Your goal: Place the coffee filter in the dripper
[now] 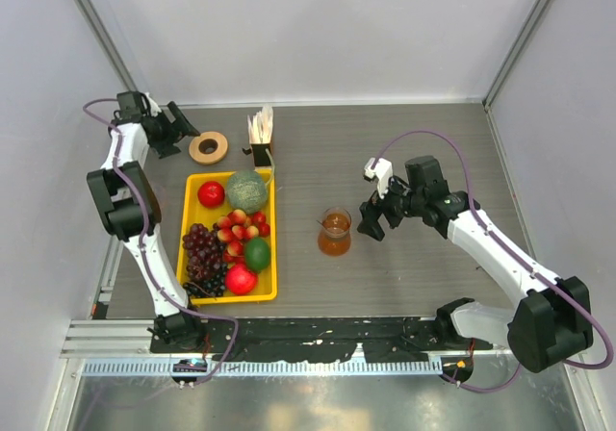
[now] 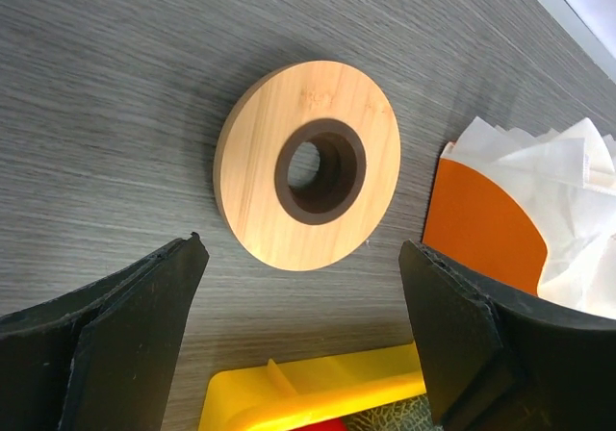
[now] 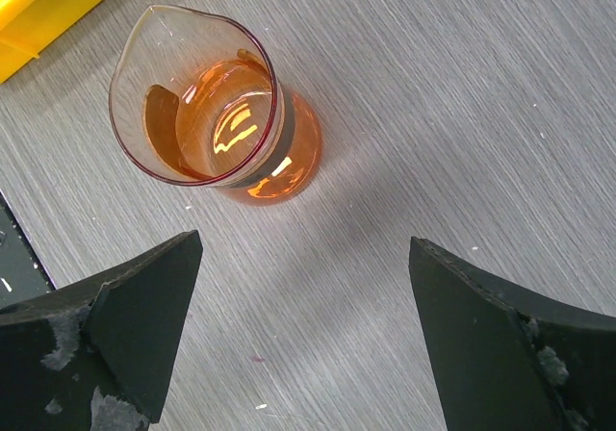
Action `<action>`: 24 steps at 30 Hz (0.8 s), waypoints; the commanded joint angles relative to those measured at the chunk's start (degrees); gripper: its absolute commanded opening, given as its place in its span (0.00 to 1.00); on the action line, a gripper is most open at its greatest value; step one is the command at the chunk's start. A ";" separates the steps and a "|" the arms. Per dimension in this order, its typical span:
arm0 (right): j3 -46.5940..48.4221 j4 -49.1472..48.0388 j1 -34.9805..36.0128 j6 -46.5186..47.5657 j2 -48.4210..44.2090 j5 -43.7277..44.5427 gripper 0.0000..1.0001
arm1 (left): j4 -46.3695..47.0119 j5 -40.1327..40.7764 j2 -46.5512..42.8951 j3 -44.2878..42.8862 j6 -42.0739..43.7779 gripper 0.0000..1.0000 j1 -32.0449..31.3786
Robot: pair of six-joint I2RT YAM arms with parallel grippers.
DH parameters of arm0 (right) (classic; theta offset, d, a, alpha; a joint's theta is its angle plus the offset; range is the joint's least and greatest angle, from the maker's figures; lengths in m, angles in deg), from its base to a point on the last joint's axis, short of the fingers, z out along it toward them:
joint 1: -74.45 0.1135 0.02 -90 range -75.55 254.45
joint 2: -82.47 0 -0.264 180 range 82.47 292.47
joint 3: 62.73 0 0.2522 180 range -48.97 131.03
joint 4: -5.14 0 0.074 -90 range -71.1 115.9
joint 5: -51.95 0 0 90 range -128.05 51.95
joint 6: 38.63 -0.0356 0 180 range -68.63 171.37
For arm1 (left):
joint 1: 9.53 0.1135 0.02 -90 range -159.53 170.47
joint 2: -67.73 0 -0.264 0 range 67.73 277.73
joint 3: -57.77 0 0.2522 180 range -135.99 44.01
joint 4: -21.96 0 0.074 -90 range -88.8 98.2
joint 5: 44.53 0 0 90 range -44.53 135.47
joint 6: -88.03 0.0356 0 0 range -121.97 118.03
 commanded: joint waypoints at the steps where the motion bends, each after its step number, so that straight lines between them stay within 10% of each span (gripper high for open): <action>1: 2.12 -0.12 -0.29 0.26 0.17 -1.73 0.95 | 4.13 -1.28 0.82 -0.66 -2.75 0.92 1.22; 24: 3.08 0.50 -0.38 0.26 2.19 -1.12 0.95 | 5.62 -13.23 9.61 -1.63 -8.55 0.89 2.01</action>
